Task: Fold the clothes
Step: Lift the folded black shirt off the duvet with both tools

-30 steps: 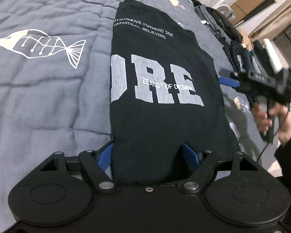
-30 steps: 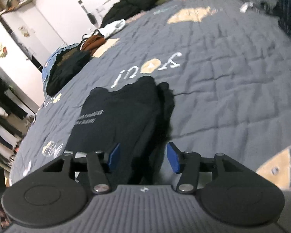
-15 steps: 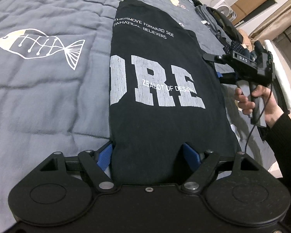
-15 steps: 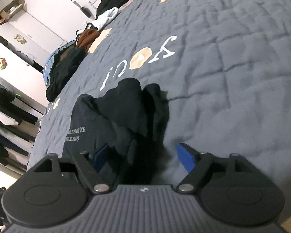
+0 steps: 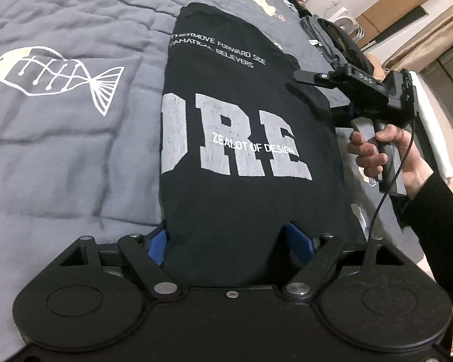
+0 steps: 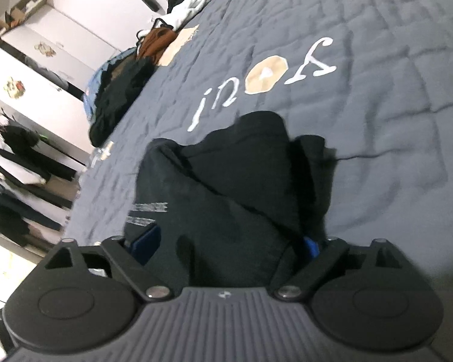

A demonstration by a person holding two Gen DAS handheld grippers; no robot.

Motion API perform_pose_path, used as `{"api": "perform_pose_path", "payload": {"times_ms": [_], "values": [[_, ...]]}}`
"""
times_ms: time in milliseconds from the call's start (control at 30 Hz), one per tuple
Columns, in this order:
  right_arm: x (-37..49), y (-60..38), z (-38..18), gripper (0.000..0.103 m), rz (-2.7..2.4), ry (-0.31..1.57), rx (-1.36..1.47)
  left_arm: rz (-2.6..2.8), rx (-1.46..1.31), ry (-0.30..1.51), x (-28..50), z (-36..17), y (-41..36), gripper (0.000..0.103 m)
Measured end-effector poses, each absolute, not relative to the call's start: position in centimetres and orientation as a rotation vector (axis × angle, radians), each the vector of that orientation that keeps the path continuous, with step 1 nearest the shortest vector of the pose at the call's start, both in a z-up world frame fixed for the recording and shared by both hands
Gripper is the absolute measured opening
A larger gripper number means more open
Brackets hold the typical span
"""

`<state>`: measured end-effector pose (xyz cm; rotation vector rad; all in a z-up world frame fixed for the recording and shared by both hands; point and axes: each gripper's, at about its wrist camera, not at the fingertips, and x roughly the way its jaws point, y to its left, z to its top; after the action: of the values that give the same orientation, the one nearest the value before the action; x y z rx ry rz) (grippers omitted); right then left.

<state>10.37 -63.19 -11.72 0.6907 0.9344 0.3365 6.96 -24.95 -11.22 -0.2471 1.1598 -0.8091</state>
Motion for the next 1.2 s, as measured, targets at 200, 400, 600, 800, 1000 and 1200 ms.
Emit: {"api": "perform_pose_path", "payload": {"times_ms": [200,400,600,800,1000,1200], "values": [[10.2,-63.4,-11.5,0.037,0.278,0.962,0.656,-0.814,-0.227,1.155,7.0,-10.7,-24.9,0.02],[9.5,-62.5,-10.1,0.024,0.278,0.921,0.613,-0.769,-0.247,1.209,7.6,-11.6,-24.8,0.032],[9.5,-62.5,-9.5,0.042,0.239,0.959,0.513,-0.746,-0.192,1.183,7.5,-10.9,-24.5,0.052],[8.3,-65.6,-8.9,0.069,0.217,0.967,0.513,-0.735,-0.192,1.184,7.7,-10.9,-24.3,0.061],[8.1,-68.1,-12.0,0.097,0.306,1.008,0.723,-0.737,-0.193,1.19,7.6,-11.2,-24.3,0.063],[9.1,-66.5,-12.9,0.103,0.383,0.935,0.787,-0.736,-0.189,1.181,7.6,-11.3,-24.6,0.063]]}}
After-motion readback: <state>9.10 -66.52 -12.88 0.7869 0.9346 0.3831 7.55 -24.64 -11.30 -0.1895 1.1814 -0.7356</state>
